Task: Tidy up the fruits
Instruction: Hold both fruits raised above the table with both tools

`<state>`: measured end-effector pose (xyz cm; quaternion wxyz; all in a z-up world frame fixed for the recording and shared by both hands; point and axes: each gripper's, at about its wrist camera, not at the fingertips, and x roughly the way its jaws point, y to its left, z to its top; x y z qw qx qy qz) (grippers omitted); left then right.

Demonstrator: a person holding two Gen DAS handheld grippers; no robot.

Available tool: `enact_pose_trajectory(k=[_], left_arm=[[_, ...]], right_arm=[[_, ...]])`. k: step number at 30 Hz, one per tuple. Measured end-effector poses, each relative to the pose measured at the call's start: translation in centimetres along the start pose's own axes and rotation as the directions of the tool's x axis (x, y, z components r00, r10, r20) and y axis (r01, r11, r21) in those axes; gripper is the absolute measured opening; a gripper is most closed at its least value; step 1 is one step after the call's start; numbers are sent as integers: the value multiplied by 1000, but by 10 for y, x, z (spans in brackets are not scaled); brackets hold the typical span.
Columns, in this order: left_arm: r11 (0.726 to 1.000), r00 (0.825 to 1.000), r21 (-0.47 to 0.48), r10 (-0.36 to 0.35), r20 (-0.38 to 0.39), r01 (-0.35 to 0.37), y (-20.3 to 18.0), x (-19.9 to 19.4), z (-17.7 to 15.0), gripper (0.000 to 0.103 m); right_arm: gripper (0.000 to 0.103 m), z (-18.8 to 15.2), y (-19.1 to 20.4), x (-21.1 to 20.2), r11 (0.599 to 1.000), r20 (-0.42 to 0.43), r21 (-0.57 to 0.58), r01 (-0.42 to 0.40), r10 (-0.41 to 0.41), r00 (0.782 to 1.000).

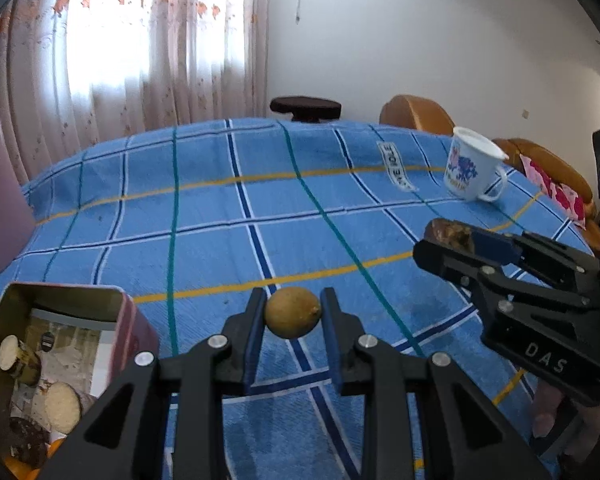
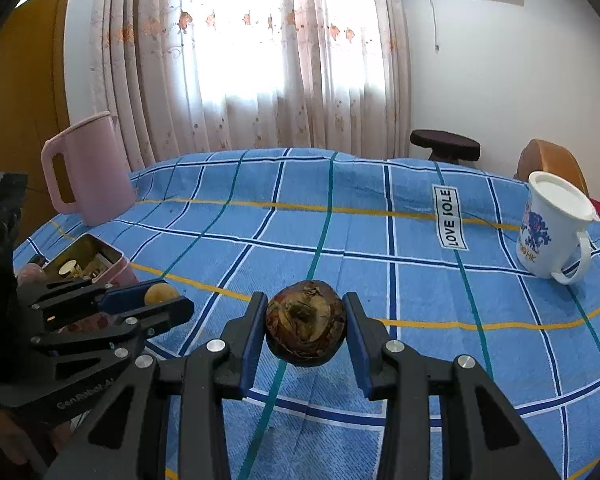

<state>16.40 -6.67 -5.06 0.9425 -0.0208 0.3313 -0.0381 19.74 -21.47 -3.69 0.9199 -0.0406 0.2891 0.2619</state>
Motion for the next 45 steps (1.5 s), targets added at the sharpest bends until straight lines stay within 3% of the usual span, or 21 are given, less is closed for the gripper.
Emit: enact_pose_trajectory(k=[20,45], left_arm=[[999,987,2,36,158,-37,-2,-30,-5,29],[998,961,13,62,270,-68,-7,-52,-11,29]], right_arm=[[40,-3,7,-27,999,142,-38,11,-6,990],[40,-8,12,-46,997,239,-59,41,-26,971]])
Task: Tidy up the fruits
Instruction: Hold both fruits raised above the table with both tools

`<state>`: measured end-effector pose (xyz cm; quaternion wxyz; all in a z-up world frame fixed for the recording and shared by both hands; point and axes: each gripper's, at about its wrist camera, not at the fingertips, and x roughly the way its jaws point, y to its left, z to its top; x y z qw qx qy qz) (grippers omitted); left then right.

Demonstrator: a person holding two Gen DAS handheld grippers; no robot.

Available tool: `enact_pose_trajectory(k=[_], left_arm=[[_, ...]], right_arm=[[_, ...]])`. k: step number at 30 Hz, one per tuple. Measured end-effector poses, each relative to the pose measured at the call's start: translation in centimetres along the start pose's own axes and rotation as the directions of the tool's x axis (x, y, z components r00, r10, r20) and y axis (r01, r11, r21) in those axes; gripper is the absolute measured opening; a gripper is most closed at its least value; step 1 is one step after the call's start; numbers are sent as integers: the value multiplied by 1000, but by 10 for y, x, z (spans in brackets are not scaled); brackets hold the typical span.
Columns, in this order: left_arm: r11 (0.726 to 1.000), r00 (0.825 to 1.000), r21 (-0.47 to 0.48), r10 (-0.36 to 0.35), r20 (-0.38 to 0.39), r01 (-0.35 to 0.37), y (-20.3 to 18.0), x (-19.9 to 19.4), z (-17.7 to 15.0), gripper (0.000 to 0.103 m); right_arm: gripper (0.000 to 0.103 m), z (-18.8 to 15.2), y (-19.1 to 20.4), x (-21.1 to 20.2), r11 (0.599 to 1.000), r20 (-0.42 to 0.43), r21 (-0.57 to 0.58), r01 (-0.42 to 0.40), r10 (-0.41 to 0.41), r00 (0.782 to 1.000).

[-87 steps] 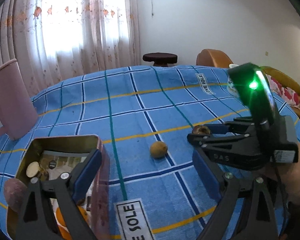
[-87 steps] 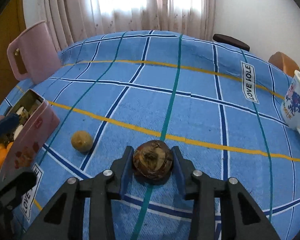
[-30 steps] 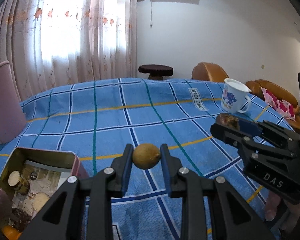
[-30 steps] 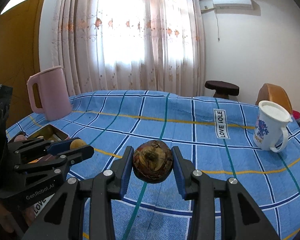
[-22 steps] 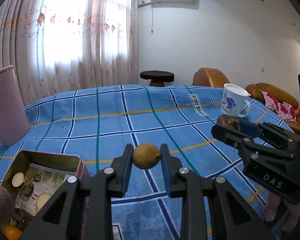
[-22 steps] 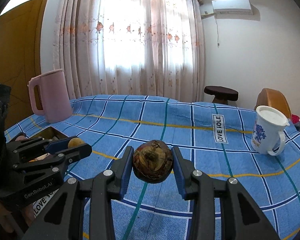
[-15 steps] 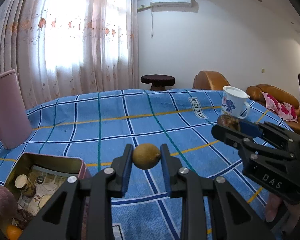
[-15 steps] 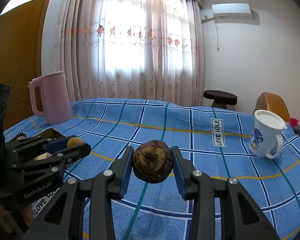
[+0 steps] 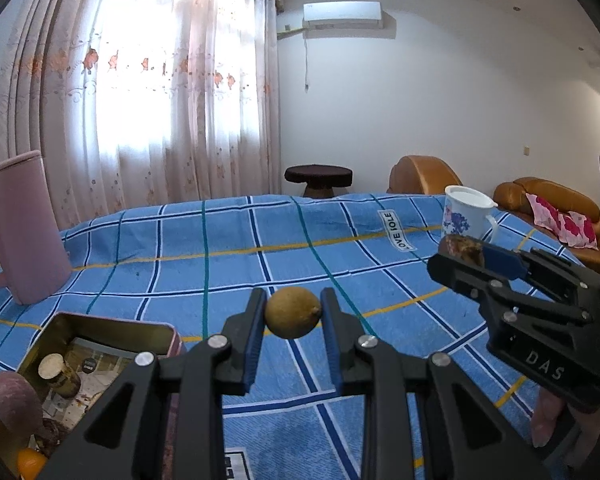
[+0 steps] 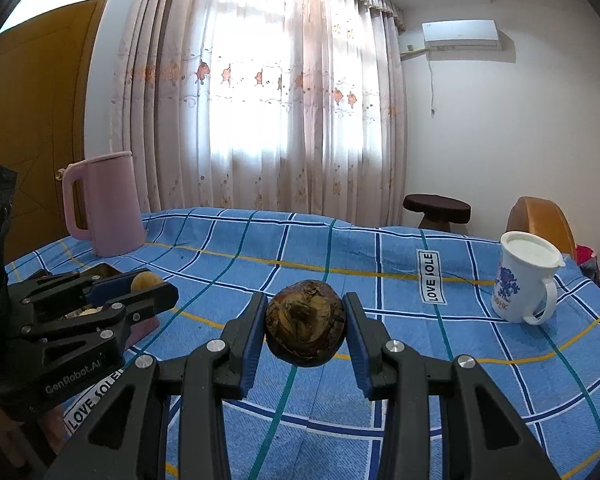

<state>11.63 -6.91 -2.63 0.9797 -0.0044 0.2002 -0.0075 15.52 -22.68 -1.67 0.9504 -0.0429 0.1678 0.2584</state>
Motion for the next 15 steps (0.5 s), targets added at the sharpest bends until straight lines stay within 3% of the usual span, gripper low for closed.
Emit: enact_pose_trajectory(k=[15], left_arm=[[1000,999,20,8,54,-9,-3,-11,-1,29]], right_arm=[[40,-4,8,-17,1000,56,-7,21,-21,998]])
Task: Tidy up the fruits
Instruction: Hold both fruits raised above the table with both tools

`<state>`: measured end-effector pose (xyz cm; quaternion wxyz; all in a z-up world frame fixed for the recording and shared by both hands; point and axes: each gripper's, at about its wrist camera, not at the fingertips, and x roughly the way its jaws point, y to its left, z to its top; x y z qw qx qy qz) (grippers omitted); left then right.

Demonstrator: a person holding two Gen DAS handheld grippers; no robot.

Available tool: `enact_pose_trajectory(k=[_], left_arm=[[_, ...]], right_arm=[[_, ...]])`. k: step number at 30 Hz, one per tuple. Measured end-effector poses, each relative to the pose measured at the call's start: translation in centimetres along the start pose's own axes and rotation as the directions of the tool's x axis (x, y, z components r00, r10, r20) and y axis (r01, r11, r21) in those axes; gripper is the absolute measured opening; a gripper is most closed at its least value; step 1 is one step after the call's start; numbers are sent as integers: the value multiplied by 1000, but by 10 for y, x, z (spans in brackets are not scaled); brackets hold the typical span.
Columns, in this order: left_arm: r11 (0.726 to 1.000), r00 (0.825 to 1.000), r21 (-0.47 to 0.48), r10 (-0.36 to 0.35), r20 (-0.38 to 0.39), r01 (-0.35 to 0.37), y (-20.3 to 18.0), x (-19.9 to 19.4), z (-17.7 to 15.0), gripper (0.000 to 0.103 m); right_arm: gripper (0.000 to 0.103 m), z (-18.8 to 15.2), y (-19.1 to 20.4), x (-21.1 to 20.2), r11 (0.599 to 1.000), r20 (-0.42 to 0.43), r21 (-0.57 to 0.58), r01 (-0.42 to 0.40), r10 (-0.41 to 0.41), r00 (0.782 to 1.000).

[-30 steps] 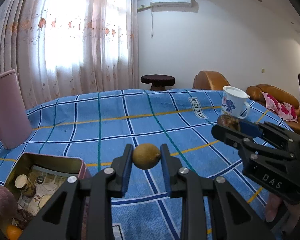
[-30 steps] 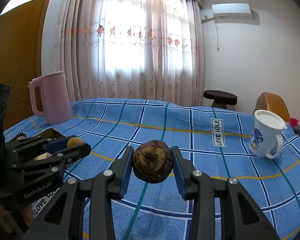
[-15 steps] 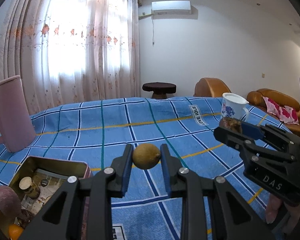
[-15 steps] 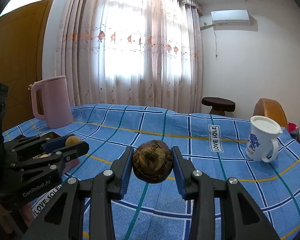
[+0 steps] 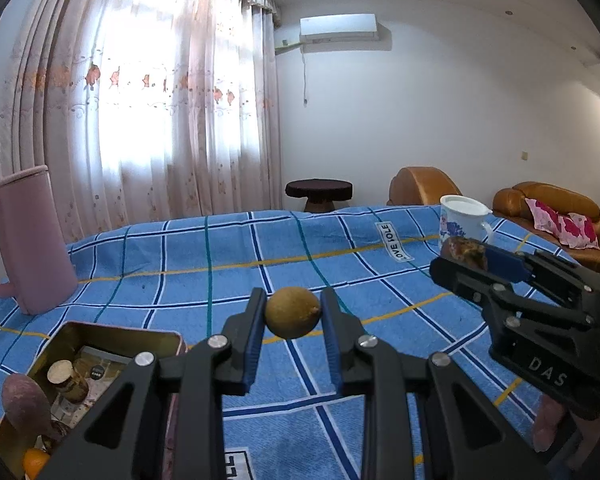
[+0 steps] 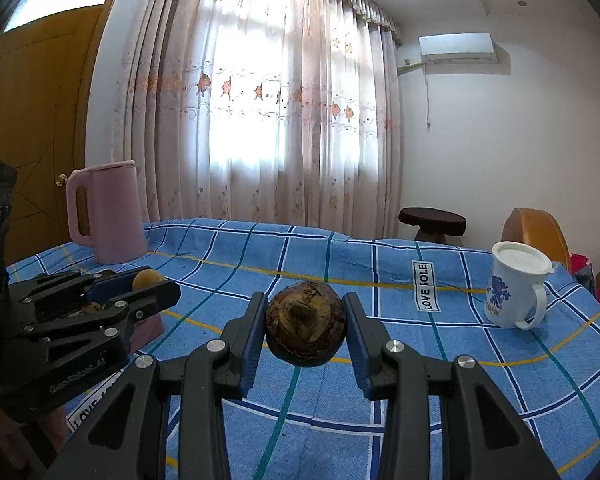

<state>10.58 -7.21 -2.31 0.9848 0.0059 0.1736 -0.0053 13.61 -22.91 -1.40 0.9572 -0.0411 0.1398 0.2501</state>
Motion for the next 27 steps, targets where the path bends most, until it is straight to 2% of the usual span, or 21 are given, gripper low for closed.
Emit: enact_pose_trajectory(k=[16,27], left_arm=[[999,999,-20,-31,-21,30,8,-9,-4,29],[999,999,-39,-30,-21,29,25,-31,-13,29]], right_arm=[[40,-2,6,-8,1000,-4,17,-16,16,1000],[40,-4,28,-15,996,-9,35,-82,83,997]])
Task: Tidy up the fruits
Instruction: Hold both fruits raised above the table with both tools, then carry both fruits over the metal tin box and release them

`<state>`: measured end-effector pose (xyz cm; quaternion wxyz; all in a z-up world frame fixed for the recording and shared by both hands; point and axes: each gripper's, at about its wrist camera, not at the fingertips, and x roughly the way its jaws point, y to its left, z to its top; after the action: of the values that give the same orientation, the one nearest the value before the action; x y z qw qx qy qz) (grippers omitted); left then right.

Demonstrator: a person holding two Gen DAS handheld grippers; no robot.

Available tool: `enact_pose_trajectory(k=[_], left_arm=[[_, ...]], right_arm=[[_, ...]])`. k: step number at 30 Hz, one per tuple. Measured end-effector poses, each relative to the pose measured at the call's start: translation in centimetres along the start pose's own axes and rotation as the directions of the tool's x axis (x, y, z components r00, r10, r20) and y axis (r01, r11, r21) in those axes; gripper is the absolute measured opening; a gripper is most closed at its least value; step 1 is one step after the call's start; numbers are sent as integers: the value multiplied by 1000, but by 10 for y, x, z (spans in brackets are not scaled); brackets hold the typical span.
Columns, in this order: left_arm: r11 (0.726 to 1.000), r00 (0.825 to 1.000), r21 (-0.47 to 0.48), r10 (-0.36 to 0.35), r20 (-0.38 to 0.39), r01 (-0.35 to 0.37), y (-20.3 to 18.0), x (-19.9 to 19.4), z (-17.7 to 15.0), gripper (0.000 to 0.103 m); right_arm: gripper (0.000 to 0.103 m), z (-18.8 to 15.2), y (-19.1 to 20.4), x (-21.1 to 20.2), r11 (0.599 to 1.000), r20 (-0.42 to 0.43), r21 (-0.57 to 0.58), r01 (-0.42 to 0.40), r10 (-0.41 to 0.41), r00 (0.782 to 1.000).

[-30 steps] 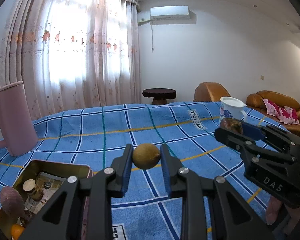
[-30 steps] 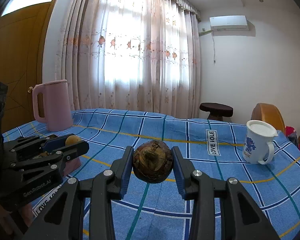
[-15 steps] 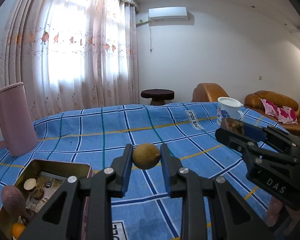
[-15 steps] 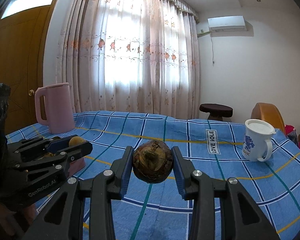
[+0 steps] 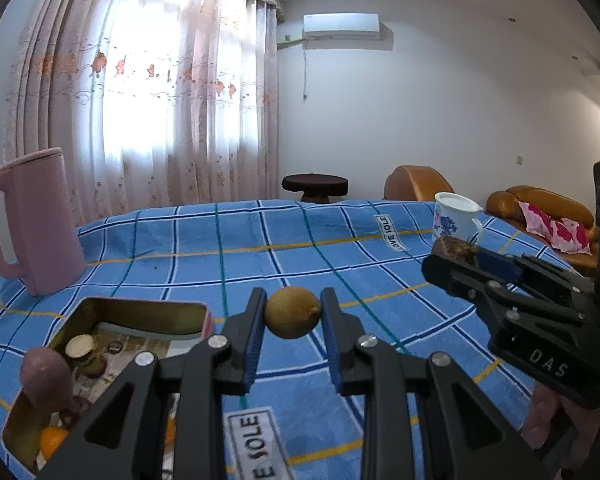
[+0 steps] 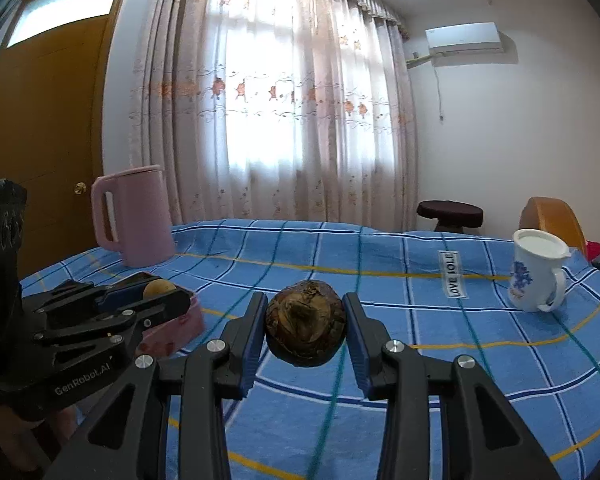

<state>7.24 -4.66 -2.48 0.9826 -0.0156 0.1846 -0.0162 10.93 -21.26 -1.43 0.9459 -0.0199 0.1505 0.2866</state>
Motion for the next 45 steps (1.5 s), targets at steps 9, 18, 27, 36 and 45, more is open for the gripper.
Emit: enact_pose_trajectory(k=[9,18,27,36,45], left_arm=[[1000,1000,-22,6,-3,-7,20,-19,-8,29],[999,999,-42,31,-17,-32,42,-35,-11,29],[996,998,-57,65,-24,-66,65,-52,-10,29],[990,991,-71,118,-61,-122,95,-60,-14,29],[983,982,-99,146,-121,-158,124,-59,-26,29]], right_arm=[[40,-1,31,3,997,-12,-29,-65,65,998],[40,5,55,10,991,-22,-52,-125,124,992],[40,14,79,16,979,-37,-73,-188,186,982],[40,27,113,29,961,-68,-112,-251,245,967],[40,22,152,60,944,-197,-149,-294,263,944]])
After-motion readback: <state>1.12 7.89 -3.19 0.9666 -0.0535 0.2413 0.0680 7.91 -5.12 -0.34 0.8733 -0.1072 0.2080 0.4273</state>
